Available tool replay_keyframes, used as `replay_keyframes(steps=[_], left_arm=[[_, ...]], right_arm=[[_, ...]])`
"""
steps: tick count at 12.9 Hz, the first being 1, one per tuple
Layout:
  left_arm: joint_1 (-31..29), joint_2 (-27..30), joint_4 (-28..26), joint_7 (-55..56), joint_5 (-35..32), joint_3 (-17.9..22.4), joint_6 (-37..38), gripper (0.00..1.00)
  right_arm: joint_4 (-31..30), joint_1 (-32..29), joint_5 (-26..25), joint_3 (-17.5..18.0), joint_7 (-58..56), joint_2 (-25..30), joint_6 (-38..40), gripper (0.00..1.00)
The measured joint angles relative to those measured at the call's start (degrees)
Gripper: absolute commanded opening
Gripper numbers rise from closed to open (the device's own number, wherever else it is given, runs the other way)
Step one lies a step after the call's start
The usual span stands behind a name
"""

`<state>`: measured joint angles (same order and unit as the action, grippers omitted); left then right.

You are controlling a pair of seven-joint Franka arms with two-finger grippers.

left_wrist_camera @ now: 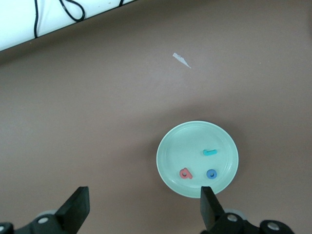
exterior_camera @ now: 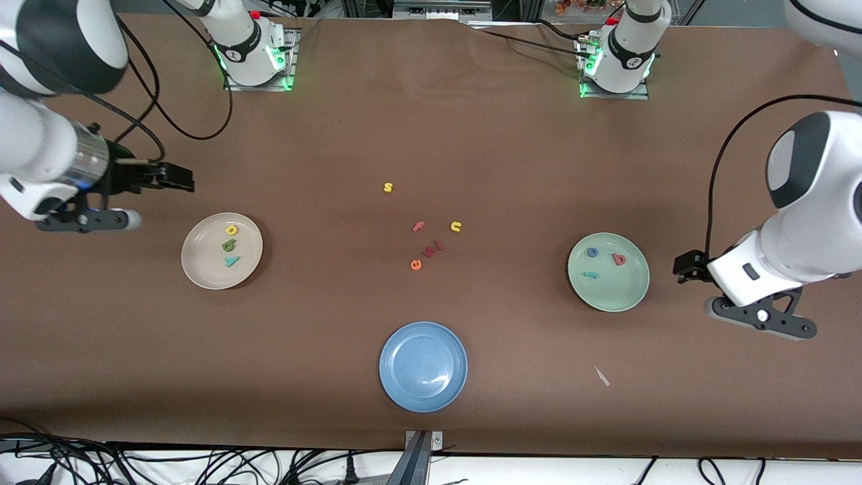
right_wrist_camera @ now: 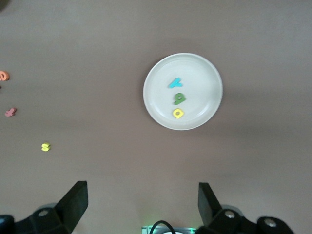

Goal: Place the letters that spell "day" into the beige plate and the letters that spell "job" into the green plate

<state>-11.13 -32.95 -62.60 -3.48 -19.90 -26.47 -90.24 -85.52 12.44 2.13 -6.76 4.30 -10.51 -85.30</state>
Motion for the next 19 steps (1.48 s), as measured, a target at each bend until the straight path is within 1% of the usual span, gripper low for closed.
replay_keyframes(steps=[1,3,5,8,11,13,14,15,16,17,18,19], left_arm=[[-0.03,0.64,0.34,0.00,0.17,0.00,0.59,1.00],[-0.44,1.90,0.59,0.00,3.45,0.15,1.71,1.00],[-1.67,2.71,0.65,0.00,5.19,0.30,3.75,1.00],[-2.88,3.69,0.72,0.00,5.25,1.18,6.98,1.00],[-2.79,4.39,0.70,-0.05,7.53,4.22,8.23,1.00],[-2.45,4.83,0.67,-0.17,9.31,6.78,8.38,1.00],[-1.53,5.26,0.56,-0.32,9.60,8.42,8.46,1.00],[0.38,6.23,-0.04,-1.08,10.00,10.94,8.63,1.00],[2.97,7.74,-1.32,-2.89,11.61,14.56,8.84,1.00],[5.55,9.55,-2.85,-4.81,14.61,18.92,9.06,1.00],[7.08,11.25,-4.32,-6.01,17.46,22.48,9.27,1.00],[7.38,12.81,-5.76,-6.84,19.00,24.33,9.34,1.00]], right_arm=[[-0.79,-0.14,-1.66,0.05,0.00,1.22,-0.24,1.00],[-1.80,-0.26,-3.27,0.24,0.00,2.64,-0.76,1.00],[-2.48,-0.83,-3.46,0.93,0.02,3.72,-1.30,1.00],[-4.10,-2.26,-3.47,2.34,0.12,6.32,-5.95,1.00],[-4.74,-3.14,-3.47,2.69,0.14,9.48,-6.37,1.00],[-5.23,-3.78,-3.45,2.78,0.14,11.03,-4.88,1.00],[-5.34,-4.08,-3.42,2.86,0.14,11.51,-3.94,1.00],[-5.44,-4.36,-3.31,2.87,0.14,11.81,-3.22,1.00],[-5.52,-4.69,-3.16,2.92,0.13,11.93,-2.79,1.00],[-5.70,-5.15,-3.14,2.99,-0.08,11.95,-2.67,1.00],[-6.01,-5.77,-3.13,3.02,-0.93,11.95,-2.67,1.00],[-6.30,-6.57,-3.13,3.03,-2.56,11.95,-2.70,1.00]])
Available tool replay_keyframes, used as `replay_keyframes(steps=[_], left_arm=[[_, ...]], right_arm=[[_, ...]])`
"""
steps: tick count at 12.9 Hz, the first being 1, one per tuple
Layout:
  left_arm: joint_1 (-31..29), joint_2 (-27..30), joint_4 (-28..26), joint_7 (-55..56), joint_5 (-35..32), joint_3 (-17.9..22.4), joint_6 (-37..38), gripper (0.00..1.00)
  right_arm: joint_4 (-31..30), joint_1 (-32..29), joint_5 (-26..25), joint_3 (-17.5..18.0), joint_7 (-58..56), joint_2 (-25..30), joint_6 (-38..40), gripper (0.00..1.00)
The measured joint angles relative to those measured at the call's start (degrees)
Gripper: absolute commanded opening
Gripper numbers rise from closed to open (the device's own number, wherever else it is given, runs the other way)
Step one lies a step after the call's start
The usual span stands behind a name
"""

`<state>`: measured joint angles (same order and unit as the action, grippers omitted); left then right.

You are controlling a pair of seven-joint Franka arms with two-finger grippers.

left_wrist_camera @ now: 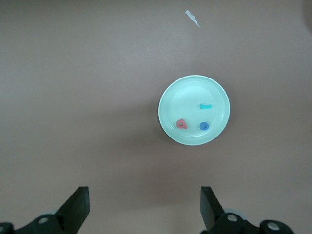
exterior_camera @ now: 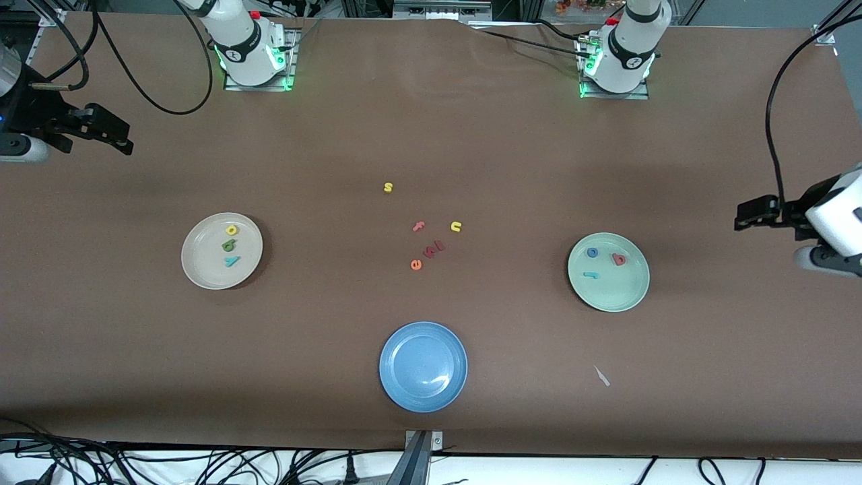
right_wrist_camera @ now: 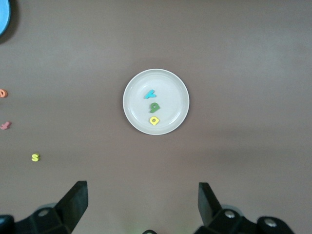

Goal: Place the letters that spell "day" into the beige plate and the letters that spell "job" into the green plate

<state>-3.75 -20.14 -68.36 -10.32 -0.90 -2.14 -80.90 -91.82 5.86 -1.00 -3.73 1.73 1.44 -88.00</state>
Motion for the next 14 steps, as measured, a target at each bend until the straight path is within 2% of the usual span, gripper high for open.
replay_keyframes(steps=[3,9,14], left_arm=[[-0.19,3.88,-4.37,0.45,0.85,1.18,0.11,1.00],[-0.17,11.67,-14.35,3.51,0.85,1.22,0.08,1.00],[-0.17,12.81,-18.37,4.40,0.87,1.16,-1.02,1.00]], right_arm=[[-0.55,-2.12,0.01,0.03,-2.63,0.00,-0.03,1.00],[-0.58,-2.70,-0.01,2.53,-2.65,0.04,-0.14,1.00],[-0.60,-2.97,-0.01,2.64,-2.65,0.02,-0.11,1.00]])
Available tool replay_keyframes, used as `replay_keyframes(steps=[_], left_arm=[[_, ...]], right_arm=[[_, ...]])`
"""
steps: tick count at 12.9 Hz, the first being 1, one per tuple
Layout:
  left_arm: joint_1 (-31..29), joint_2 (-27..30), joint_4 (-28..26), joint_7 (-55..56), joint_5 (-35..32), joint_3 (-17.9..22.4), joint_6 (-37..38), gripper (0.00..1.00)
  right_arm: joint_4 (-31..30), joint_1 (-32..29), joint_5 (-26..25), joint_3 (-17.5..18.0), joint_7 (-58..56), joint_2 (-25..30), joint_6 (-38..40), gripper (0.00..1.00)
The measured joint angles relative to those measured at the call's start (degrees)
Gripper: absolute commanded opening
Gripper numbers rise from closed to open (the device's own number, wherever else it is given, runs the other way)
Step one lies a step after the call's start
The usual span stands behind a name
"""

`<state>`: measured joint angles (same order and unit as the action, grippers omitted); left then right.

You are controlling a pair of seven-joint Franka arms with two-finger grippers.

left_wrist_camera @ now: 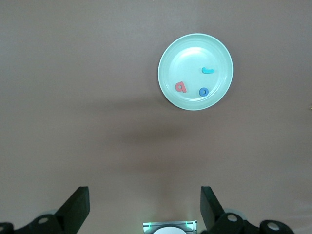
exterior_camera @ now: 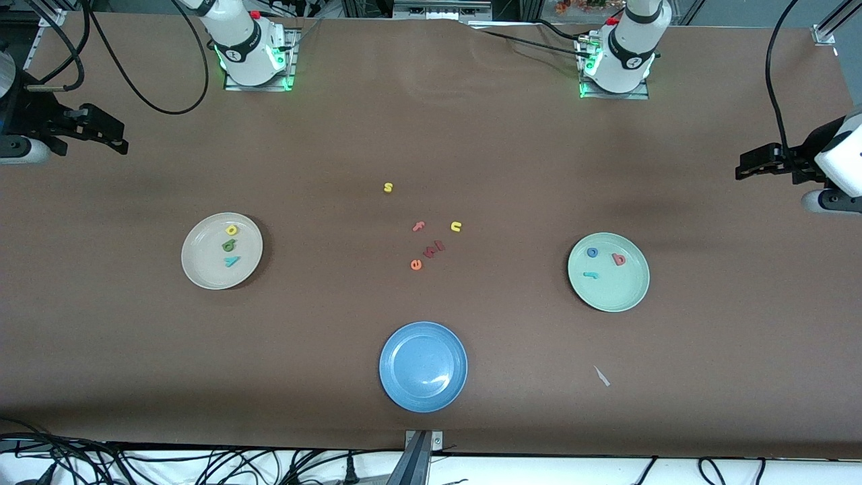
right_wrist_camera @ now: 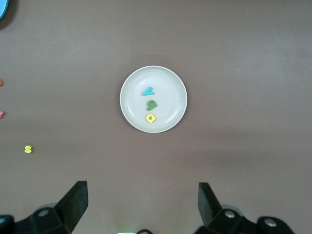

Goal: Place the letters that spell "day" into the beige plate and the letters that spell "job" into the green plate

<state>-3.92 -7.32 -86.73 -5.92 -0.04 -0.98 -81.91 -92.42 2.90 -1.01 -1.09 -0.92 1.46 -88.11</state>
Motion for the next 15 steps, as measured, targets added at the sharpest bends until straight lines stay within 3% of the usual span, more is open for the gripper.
replay_keyframes(steps=[10,15], left_arm=[[-0.83,1.68,-0.58,-0.01,0.01,-0.04,-0.07,1.00],[-1.00,1.96,-2.02,1.25,0.01,-2.09,-0.07,1.00]], right_arm=[[0.00,-0.01,-0.01,0.11,0.00,-0.30,0.05,1.00],[-0.02,-0.03,-0.01,0.11,0.00,-0.40,0.27,1.00]])
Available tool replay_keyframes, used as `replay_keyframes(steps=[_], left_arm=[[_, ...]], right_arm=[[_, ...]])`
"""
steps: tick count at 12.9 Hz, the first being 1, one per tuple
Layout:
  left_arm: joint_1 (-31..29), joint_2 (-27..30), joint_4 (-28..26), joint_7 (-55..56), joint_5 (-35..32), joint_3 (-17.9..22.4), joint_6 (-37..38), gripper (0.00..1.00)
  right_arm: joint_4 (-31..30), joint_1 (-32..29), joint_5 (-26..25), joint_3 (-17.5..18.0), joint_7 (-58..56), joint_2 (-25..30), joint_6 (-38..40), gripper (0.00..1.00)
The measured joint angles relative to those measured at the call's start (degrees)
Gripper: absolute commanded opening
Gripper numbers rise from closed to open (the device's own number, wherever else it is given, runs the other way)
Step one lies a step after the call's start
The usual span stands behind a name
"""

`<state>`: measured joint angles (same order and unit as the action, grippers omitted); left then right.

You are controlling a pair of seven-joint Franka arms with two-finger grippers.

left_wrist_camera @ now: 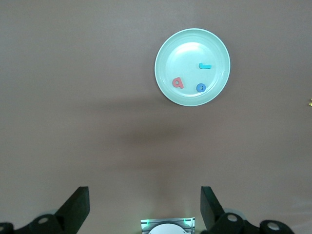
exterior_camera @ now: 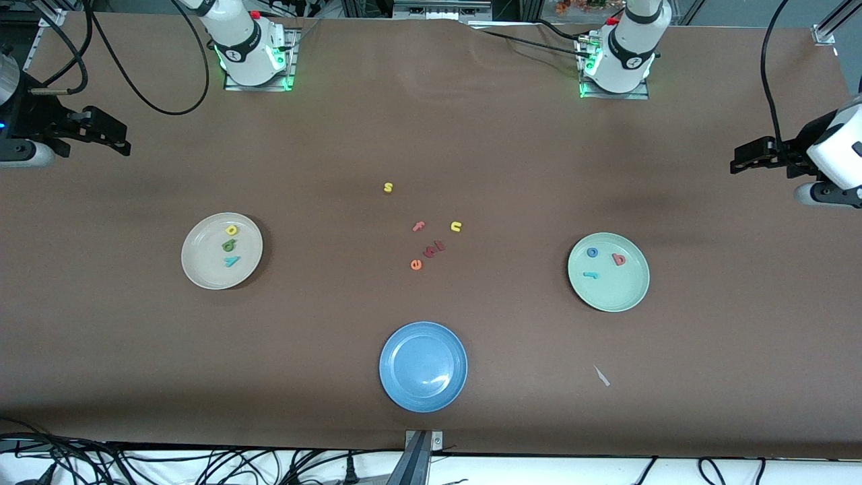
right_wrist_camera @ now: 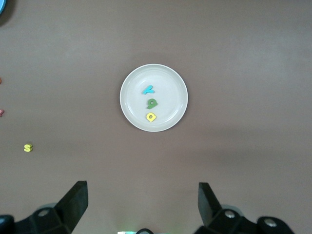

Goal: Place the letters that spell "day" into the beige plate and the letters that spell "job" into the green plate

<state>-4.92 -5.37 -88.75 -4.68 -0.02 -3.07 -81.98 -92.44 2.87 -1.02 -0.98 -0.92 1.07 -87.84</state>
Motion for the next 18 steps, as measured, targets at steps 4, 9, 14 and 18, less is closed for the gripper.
replay_keyframes(steps=[4,9,14,18], left_arm=[[-1.58,2.35,-1.32,0.07,0.00,-0.46,0.00,1.00],[-1.91,3.11,-1.92,0.07,0.00,-0.73,0.00,1.00],[-1.91,3.26,-2.31,0.07,0.00,-0.79,0.00,1.00],[-1.81,3.48,-2.31,0.07,0.00,-0.94,-0.04,1.00]], right_arm=[[-0.02,-0.01,0.00,0.01,0.00,0.00,0.09,1.00],[-0.02,-0.03,0.00,0.01,0.00,0.00,0.11,1.00],[-0.05,-0.04,0.00,0.01,0.00,-0.01,0.46,1.00],[-0.05,-0.06,0.00,0.01,0.00,-0.01,0.65,1.00]])
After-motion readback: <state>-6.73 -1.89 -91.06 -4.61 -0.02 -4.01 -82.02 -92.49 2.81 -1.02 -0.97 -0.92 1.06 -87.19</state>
